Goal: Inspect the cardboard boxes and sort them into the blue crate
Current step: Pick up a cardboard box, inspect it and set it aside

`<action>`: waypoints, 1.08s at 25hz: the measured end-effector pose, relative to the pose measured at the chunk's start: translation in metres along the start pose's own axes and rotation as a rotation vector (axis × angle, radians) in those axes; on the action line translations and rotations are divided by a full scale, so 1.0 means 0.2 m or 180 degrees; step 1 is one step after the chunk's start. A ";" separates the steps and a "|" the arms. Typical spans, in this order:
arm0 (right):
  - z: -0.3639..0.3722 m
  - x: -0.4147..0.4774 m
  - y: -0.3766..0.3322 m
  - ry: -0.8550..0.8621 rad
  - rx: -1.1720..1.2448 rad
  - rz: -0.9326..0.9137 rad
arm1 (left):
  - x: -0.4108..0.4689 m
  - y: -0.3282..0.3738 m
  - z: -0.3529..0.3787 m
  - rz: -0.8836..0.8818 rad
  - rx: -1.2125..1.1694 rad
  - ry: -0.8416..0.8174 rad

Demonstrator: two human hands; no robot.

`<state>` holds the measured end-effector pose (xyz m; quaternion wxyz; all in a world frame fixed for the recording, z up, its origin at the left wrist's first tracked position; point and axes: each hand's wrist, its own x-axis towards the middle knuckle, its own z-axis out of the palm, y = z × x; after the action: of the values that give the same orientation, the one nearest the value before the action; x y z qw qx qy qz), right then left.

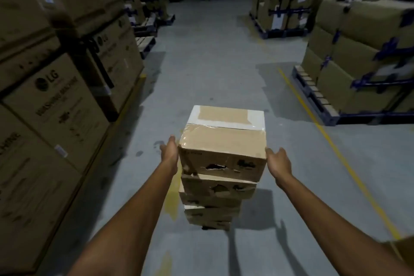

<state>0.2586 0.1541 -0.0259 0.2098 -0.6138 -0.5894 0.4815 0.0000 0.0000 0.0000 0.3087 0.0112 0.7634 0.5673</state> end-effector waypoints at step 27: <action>0.64 -1.75 -0.32 -0.1971 0.0421 -0.1970 | -1.59 -0.59 -1.94 0.1295 -0.1224 0.0967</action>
<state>0.1731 -0.1969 0.0894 0.1965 -0.2205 -0.7484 0.5938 0.1084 -0.4914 0.1077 0.0678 0.0202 0.6616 0.7465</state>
